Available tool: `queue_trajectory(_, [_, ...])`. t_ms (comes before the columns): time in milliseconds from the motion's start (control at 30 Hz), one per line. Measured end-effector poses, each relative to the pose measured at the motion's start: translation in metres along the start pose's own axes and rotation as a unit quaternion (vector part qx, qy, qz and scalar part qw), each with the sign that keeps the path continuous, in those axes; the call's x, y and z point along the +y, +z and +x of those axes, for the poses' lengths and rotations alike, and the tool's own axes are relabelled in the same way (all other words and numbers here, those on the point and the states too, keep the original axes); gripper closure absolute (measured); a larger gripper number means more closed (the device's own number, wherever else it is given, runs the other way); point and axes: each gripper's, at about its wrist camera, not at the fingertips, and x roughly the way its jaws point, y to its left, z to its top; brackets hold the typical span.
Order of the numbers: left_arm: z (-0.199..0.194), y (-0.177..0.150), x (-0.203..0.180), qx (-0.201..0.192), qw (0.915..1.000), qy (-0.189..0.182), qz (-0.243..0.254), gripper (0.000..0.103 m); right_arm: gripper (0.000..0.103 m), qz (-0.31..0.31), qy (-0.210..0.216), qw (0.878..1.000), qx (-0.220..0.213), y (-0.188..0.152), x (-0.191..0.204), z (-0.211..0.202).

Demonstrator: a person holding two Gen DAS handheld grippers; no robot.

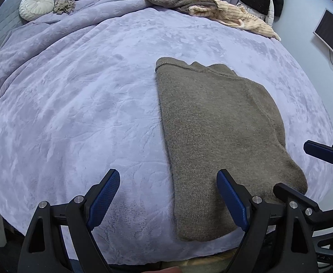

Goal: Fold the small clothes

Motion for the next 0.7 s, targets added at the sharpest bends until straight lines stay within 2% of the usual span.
queue_trajectory(700, [-0.006,-0.001,0.003,-0.006,0.9999,-0.005,0.007,0.015,0.025,-0.010,-0.004,1.000,0.004,0.006,0.013,-0.002])
